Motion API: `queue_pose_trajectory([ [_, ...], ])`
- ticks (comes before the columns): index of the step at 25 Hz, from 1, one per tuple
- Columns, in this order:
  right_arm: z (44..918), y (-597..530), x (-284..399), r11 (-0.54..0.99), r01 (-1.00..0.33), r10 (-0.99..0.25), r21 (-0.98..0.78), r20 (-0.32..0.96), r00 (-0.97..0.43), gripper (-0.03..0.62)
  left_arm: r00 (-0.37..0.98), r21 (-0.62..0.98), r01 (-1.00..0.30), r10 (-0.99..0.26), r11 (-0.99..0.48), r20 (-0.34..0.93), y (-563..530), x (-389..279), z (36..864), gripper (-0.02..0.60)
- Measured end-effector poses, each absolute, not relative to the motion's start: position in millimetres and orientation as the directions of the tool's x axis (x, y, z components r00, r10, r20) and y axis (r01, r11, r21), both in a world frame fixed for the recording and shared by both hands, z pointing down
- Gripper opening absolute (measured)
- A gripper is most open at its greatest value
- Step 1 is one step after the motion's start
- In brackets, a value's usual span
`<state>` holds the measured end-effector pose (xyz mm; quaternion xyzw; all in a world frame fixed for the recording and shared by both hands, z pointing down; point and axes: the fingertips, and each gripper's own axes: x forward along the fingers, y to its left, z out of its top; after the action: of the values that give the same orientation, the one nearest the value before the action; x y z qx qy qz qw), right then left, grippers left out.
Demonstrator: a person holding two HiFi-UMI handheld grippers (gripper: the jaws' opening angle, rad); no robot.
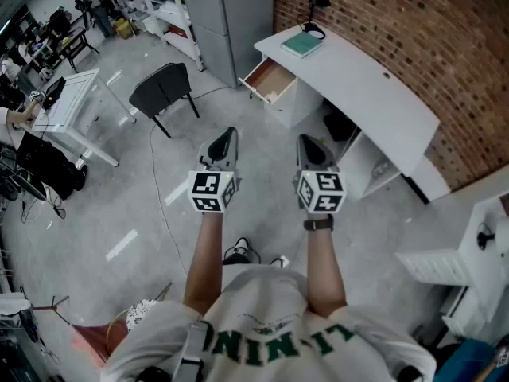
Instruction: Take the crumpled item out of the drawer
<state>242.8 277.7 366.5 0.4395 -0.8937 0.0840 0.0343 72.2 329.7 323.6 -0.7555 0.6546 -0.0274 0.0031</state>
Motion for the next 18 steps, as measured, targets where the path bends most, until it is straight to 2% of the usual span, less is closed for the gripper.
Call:
queue_pose_trajectory([
  [5,383.8,283.1,217.1,0.643,-0.752,-0.738,-0.147,0.146,-0.659,0.005,0.131,-0.035,-0.990,-0.989,-0.133,0.069,333.5,67.6,343.4,-0.006],
  [11,385.1,283.6,158.2,0.705,-0.700,-0.683,-0.117,0.154,-0.714,0.003,0.081,-0.005,-0.997,-0.995,-0.081,0.052,329.2,22.4,349.8,-0.006],
  [18,379.6,246.8,58.6,0.737,-0.666,-0.648,-0.117,0.158,-0.745,0.005,-0.006,0.020,-1.000,-0.999,0.007,0.035,315.0,-85.6,348.1,-0.006],
])
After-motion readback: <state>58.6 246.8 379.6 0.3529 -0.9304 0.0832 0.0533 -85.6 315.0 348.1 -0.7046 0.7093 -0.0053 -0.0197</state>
